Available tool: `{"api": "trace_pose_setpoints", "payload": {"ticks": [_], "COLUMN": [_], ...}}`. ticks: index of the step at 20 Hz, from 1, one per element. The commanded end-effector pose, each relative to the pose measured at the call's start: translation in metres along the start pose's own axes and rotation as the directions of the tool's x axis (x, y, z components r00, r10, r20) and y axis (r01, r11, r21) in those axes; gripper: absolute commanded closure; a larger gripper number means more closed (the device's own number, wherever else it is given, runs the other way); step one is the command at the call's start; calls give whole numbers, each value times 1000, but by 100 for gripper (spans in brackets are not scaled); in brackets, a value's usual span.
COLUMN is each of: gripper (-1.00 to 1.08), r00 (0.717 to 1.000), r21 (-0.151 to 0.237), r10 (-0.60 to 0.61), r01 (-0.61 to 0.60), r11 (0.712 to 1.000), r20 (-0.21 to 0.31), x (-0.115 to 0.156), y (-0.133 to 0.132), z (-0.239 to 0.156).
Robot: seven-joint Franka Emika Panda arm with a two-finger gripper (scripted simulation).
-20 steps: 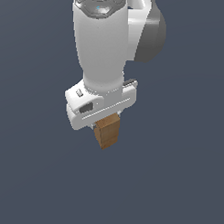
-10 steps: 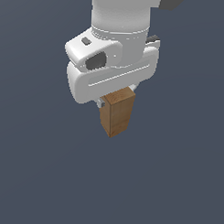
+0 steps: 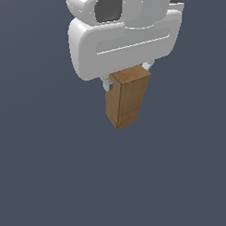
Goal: Pick up the object and move it to a goal position.
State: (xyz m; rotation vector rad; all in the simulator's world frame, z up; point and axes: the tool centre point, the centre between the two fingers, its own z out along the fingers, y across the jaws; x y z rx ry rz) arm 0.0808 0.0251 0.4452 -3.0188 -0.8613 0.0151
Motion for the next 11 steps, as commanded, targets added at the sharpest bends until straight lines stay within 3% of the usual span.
{"api": "trace_pose_setpoints", "payload": {"ticks": [1,11], "gripper": [108,108], "r00": [1000,1000], "r21": [-5,-5], "r10": [0,0], "r01": [0,0], "r11": [1000,1000], "r20": [-8,-8], "x": [1,3], "y": [-2,-4], "z": [-13,-23]}}
